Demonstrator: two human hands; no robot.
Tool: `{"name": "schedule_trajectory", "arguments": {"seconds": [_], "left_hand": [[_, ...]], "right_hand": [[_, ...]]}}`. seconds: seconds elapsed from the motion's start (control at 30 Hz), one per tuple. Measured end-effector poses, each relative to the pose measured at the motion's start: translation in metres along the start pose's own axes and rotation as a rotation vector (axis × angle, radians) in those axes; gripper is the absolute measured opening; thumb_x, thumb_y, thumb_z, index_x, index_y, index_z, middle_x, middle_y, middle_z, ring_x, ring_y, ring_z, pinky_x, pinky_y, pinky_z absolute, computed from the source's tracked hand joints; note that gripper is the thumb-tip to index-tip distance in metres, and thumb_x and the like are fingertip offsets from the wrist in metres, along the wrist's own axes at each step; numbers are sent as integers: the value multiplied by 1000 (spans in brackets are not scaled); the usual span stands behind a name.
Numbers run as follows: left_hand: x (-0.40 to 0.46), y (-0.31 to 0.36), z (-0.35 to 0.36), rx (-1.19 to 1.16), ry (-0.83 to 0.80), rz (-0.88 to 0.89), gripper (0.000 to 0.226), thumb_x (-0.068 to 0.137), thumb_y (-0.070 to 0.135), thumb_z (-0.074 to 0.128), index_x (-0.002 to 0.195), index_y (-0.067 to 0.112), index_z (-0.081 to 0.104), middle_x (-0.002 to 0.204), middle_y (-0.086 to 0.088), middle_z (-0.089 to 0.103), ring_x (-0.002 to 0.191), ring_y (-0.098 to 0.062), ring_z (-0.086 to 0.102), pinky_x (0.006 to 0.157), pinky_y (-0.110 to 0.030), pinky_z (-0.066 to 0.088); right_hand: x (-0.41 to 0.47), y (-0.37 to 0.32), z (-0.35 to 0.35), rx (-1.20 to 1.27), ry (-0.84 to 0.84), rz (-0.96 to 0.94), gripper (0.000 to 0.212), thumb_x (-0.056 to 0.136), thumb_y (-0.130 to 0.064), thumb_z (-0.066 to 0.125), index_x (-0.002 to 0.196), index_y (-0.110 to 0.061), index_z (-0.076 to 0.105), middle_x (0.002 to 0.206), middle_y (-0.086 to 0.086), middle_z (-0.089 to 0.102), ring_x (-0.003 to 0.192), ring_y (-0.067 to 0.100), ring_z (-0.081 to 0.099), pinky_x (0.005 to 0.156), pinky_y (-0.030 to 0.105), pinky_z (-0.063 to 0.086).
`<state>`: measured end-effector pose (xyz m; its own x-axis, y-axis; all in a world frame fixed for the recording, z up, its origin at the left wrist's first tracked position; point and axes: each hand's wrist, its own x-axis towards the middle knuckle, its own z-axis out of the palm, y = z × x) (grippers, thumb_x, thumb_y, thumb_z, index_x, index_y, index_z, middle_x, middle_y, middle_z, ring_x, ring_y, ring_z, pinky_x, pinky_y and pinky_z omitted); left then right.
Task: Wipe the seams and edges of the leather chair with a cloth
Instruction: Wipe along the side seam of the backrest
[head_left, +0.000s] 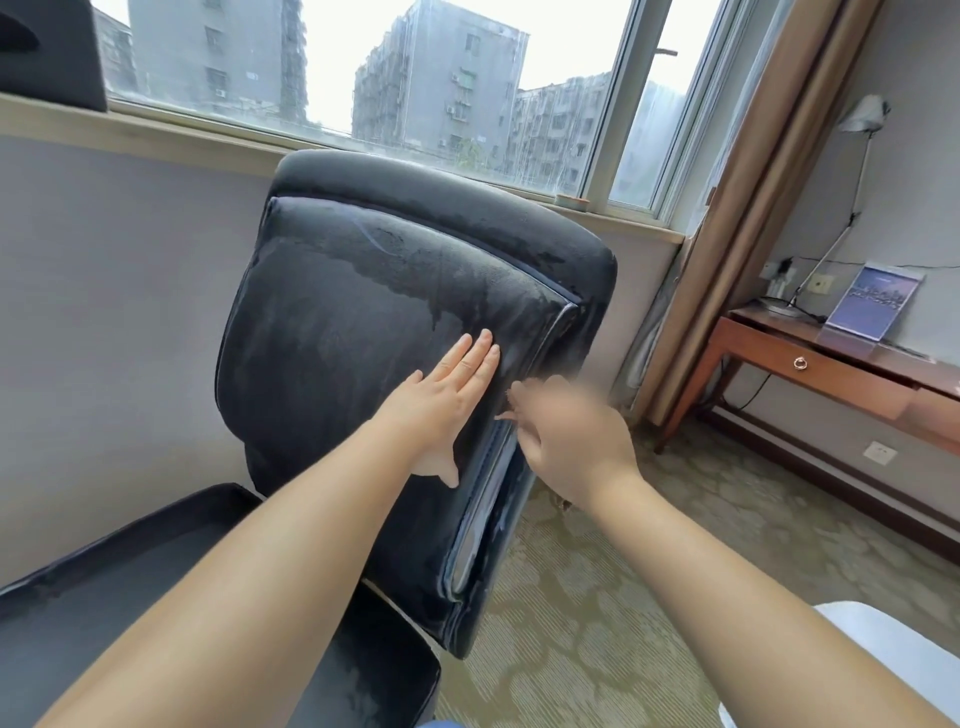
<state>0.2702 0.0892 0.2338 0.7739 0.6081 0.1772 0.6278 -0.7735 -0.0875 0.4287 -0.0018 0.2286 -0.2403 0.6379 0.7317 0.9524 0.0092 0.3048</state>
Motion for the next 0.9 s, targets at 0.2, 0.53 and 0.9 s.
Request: {"name": "schedule_trajectory", "arguments": {"seconds": [0.2, 0.53, 0.9], "left_hand": [[0, 2, 6, 30, 34, -8, 144, 66, 47, 83, 135, 17, -39, 148, 1, -43, 143, -19, -30, 119, -48, 16], [-2, 4, 10, 50, 50, -17, 146, 64, 50, 83, 140, 14, -36, 152, -2, -40, 143, -21, -30, 120, -47, 13], [-4, 3, 14, 63, 66, -19, 147, 62, 52, 83, 143, 14, -34, 153, -3, -39, 144, -21, -28, 121, -46, 12]], "right_hand": [[-6, 2, 2, -67, -62, -137, 18, 76, -24, 68, 93, -16, 69, 76, 5, 61, 54, 22, 59, 37, 27, 46], [-26, -5, 20, -93, -44, -201, 31, 78, -20, 69, 107, -9, 69, 85, 10, 65, 58, 22, 61, 38, 29, 48], [-35, -16, 24, -108, -37, -175, 32, 75, -16, 73, 106, -9, 69, 79, 8, 62, 53, 20, 57, 35, 25, 42]]}}
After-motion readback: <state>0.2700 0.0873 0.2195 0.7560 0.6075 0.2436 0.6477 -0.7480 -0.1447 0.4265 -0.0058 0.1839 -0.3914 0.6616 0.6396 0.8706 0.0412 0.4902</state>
